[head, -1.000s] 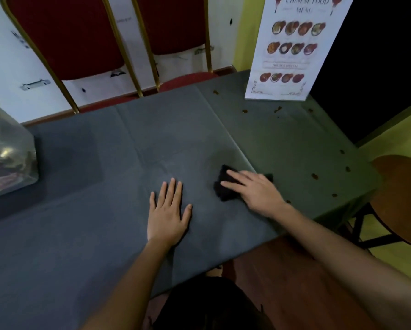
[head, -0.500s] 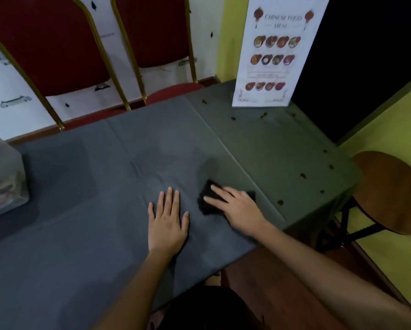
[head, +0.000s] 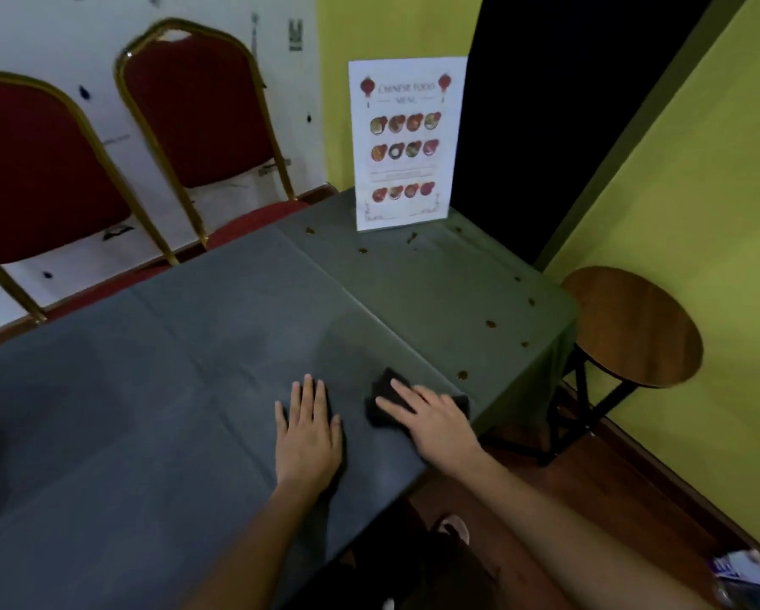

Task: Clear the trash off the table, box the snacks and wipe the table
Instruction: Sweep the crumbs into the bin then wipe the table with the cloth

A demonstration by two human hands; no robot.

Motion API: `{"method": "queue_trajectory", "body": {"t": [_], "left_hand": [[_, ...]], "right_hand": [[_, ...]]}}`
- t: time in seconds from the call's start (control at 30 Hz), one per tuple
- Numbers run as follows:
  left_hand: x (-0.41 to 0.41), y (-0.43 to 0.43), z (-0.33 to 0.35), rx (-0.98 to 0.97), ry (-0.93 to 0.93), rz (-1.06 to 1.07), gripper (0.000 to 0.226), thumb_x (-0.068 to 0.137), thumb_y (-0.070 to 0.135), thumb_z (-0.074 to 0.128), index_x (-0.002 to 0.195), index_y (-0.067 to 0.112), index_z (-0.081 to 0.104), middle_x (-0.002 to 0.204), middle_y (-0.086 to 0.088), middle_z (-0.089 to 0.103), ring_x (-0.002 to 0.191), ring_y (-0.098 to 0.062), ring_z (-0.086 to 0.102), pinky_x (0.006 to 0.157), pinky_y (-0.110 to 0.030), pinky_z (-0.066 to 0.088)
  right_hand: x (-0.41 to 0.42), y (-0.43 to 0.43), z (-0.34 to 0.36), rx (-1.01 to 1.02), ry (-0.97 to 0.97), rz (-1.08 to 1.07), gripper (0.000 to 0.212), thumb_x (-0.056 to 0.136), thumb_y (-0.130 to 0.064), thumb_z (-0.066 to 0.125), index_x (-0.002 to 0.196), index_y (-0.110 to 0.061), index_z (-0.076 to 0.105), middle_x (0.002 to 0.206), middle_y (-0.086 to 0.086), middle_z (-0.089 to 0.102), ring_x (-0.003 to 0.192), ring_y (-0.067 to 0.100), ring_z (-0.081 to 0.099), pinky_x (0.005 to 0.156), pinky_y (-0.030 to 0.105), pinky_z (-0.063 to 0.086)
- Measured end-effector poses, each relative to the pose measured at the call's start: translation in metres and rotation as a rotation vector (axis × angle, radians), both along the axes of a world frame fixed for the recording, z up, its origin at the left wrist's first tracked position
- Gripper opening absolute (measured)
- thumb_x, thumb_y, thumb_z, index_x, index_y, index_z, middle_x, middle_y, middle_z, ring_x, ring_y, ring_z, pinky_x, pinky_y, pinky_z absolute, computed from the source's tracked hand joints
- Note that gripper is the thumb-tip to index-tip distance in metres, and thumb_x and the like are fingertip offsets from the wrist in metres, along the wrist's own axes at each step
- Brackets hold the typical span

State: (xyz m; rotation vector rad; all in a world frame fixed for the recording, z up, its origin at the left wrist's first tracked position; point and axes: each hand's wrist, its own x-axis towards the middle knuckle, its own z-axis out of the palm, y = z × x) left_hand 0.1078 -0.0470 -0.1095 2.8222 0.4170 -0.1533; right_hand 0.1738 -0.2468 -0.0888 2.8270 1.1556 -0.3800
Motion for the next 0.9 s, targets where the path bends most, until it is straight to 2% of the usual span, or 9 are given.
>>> {"method": "queue_trajectory", "body": {"t": [0.07,0.17,0.27,0.33,0.5,0.6,0.73,0.83,0.9], "left_hand": [[0.010,-0.010,0.001,0.006,0.027,-0.071,0.073,0.088,0.044,0.010,0.144,0.005,0.035,0.154,-0.011,0.027,0.143,-0.030,0.023,0.114,-0.048,0.014],[0.027,-0.027,-0.001,-0.005,0.039,-0.137,0.069,0.090,0.043,0.016,0.140,0.004,0.042,0.150,-0.013,0.035,0.139,-0.032,0.032,0.110,-0.053,0.023],[0.040,-0.050,-0.001,-0.015,0.030,-0.192,0.076,0.087,0.047,0.004,0.147,0.006,0.027,0.156,-0.010,0.020,0.145,-0.029,0.015,0.115,-0.049,0.011],[0.049,-0.066,0.000,-0.028,0.038,-0.189,0.083,0.081,0.050,-0.008,0.151,0.010,0.013,0.159,-0.006,0.005,0.147,-0.024,0.001,0.117,-0.044,0.000],[0.079,-0.097,0.000,-0.006,0.060,-0.095,0.086,0.077,0.049,-0.015,0.151,0.010,0.001,0.160,-0.006,-0.003,0.147,-0.023,-0.005,0.117,-0.044,-0.003],[0.089,-0.109,-0.004,0.011,0.087,-0.027,0.083,0.079,0.050,-0.014,0.151,0.010,-0.001,0.160,-0.007,-0.004,0.147,-0.026,-0.005,0.117,-0.047,-0.003],[0.090,-0.119,-0.007,0.030,0.099,0.039,0.077,0.085,0.049,-0.006,0.150,0.010,0.007,0.159,-0.006,0.003,0.147,-0.027,0.001,0.116,-0.050,0.002],[0.090,-0.119,-0.003,0.034,0.074,0.056,0.073,0.088,0.046,0.007,0.149,0.008,0.022,0.157,-0.008,0.018,0.145,-0.029,0.015,0.115,-0.052,0.015],[0.091,-0.121,0.002,0.036,0.066,0.069,0.075,0.084,0.046,0.008,0.149,0.010,0.025,0.157,-0.007,0.020,0.145,-0.028,0.016,0.116,-0.050,0.016]], "right_hand": [[0.006,-0.032,0.000,-0.027,-0.049,-0.007,0.061,0.073,-0.021,0.037,0.129,-0.039,0.051,0.133,-0.003,0.059,0.101,0.020,0.066,0.067,0.026,0.051],[0.040,-0.079,0.009,-0.049,-0.063,-0.228,0.064,0.076,-0.015,0.041,0.135,-0.039,0.043,0.137,0.000,0.056,0.106,0.025,0.064,0.070,0.033,0.052],[0.073,-0.095,0.016,-0.031,-0.067,-0.455,0.063,0.092,-0.011,0.041,0.147,-0.038,0.027,0.155,0.000,0.030,0.133,0.028,0.040,0.095,0.042,0.041],[0.081,-0.088,0.013,-0.001,-0.051,-0.461,0.061,0.094,-0.012,0.039,0.149,-0.037,0.025,0.157,0.000,0.024,0.136,0.029,0.033,0.101,0.043,0.036],[0.061,-0.103,-0.004,0.016,-0.026,-0.092,0.061,0.075,-0.017,0.042,0.131,-0.037,0.054,0.136,0.000,0.056,0.107,0.025,0.063,0.069,0.033,0.053],[0.085,-0.144,0.003,-0.024,-0.076,0.139,0.073,0.067,-0.012,0.065,0.133,-0.037,0.050,0.138,-0.002,0.055,0.109,0.022,0.063,0.070,0.030,0.052],[0.154,-0.162,0.011,-0.093,-0.092,-0.023,0.062,0.079,-0.011,0.047,0.136,-0.036,0.049,0.139,0.001,0.054,0.112,0.026,0.061,0.073,0.034,0.049],[0.176,-0.144,0.008,-0.016,-0.066,-0.135,0.065,0.080,-0.006,0.058,0.139,-0.032,0.047,0.143,0.004,0.049,0.117,0.031,0.055,0.080,0.040,0.048],[0.172,-0.127,0.001,0.052,-0.074,-0.105,0.062,0.078,-0.006,0.058,0.134,-0.031,0.052,0.138,0.006,0.054,0.110,0.031,0.059,0.075,0.039,0.050]]}}
